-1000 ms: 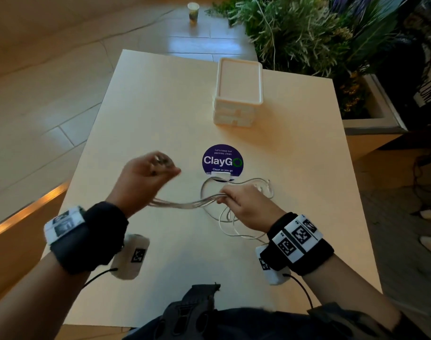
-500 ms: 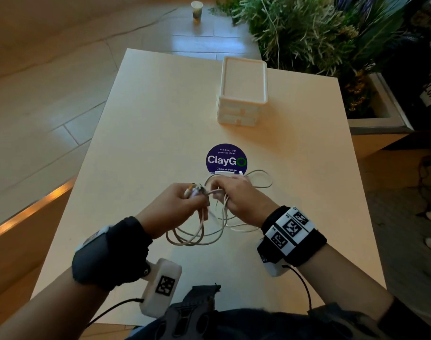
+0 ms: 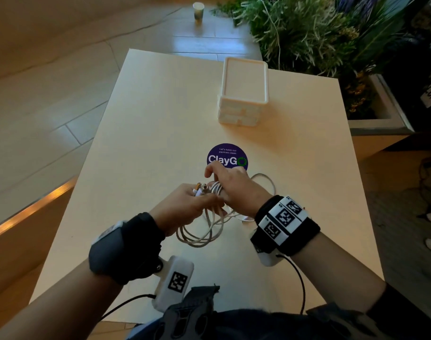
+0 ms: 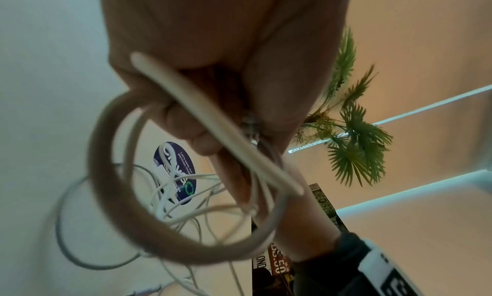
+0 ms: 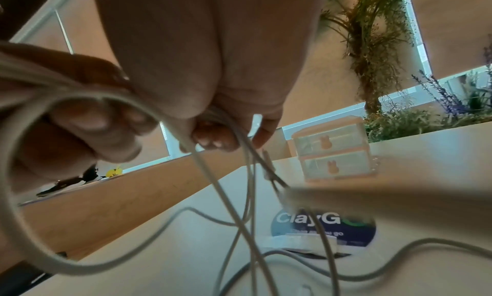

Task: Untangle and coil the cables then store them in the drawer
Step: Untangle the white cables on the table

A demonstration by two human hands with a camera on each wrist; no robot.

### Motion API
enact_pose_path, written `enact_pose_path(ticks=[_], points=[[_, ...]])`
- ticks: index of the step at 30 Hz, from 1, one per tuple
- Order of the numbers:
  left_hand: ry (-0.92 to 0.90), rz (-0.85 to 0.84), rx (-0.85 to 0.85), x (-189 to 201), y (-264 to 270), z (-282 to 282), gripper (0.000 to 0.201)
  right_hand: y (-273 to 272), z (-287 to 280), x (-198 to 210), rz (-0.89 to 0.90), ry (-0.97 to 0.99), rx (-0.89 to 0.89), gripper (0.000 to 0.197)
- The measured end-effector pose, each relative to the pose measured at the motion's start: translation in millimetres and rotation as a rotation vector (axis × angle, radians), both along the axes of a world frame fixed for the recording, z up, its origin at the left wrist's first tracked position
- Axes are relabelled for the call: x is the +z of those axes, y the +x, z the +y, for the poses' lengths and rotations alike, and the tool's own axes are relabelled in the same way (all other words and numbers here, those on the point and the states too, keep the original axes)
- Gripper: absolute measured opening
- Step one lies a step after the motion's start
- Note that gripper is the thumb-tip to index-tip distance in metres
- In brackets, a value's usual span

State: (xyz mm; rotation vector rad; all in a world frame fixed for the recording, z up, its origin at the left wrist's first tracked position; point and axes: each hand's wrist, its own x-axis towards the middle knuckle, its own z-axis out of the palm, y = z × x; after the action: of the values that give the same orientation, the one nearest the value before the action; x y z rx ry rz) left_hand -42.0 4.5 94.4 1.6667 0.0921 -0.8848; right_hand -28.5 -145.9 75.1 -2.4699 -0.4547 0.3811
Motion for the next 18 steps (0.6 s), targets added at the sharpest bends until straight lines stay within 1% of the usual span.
enact_pose_path(ticks=[2,4,6,9,11,12,14,16,17,18], points=[[0.007,-0.044,0.089,-3,0,5,0.022,3,-6,-7,-0.060,0.024,-0.018,0.017],[-0.078,-0.082,0.222,-6,2,19,0.024,5,-19,-13,-0.082,-0.002,-0.065,0.012],[-0.164,-0.118,0.315,-7,2,38,0.024,7,-37,-17,-0.106,-0.033,-0.125,0.010],[-0.147,-0.133,0.323,-12,-3,63,0.019,9,-55,-20,-0.152,-0.071,-0.150,0.009],[-0.123,-0.122,0.285,-20,-11,71,0.026,12,-61,-21,-0.163,-0.122,-0.162,0.017],[-0.109,-0.109,0.261,-25,-16,73,0.023,14,-63,-21,-0.170,-0.151,-0.169,0.025],[-0.041,-0.098,0.212,-37,-25,76,0.019,14,-67,-19,-0.153,-0.206,-0.178,0.048],[0.043,-0.111,0.167,-49,-33,78,0.021,9,-70,-13,-0.106,-0.191,-0.206,0.069],[0.070,-0.122,0.158,-53,-35,79,0.021,5,-72,-9,-0.089,-0.152,-0.237,0.072],[0.089,-0.129,0.153,-56,-37,79,0.021,-1,-74,-7,-0.080,-0.098,-0.278,0.069]])
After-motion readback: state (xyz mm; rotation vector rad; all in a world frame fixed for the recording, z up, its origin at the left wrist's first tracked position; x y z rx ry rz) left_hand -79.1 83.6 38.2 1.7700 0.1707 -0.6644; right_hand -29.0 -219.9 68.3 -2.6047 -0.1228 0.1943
